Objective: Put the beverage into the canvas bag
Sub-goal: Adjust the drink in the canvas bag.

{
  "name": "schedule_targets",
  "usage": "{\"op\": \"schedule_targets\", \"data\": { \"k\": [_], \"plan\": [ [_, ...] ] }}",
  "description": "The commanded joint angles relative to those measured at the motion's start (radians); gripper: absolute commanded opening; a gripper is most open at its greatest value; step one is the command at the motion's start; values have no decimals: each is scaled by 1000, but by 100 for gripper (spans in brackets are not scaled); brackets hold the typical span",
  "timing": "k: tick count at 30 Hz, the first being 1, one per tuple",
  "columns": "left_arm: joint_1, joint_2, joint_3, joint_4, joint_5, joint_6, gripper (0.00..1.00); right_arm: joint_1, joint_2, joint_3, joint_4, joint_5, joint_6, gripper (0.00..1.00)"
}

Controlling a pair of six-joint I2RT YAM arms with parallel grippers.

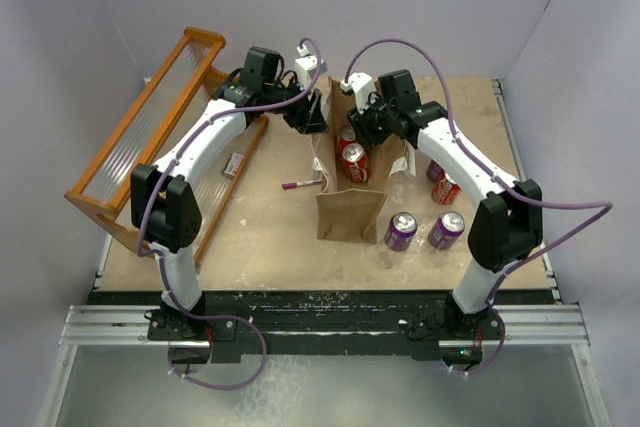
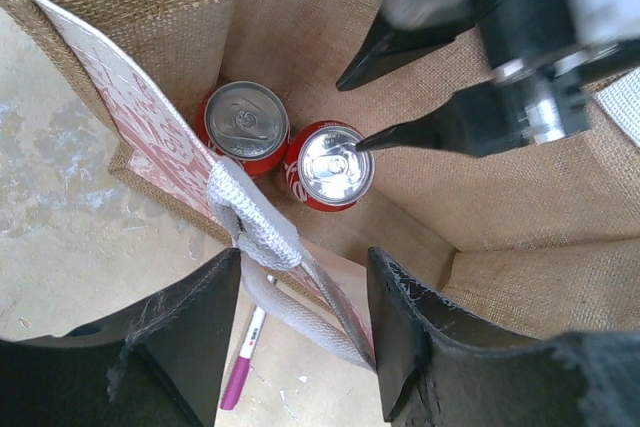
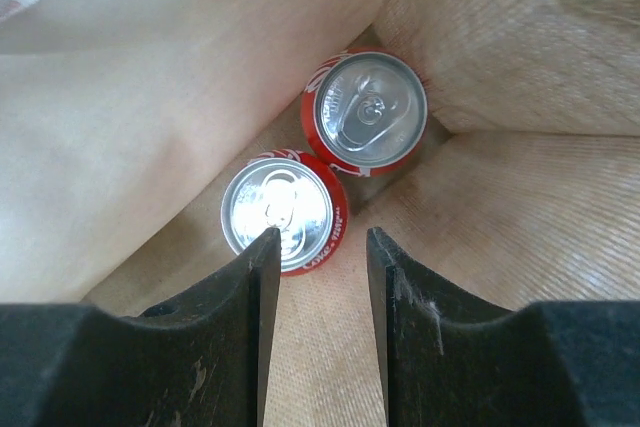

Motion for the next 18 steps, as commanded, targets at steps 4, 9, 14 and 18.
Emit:
{"op": "schedule_targets", "data": {
  "k": [4,9,14,18],
  "plan": [
    [-6,-9,34,17,1,27,57,19,85,40,-45,-1,-43,41],
    [-6,-17,26,15,0,32,57,18,93,25,-51,64,-39,37],
    [-6,-20,23,13,2,38,57,2,91,34,-57,161,-20,33],
    [-6,-23,18,12,3,39,57,-25,84,44,-70,195,-8,30]
  ]
}}
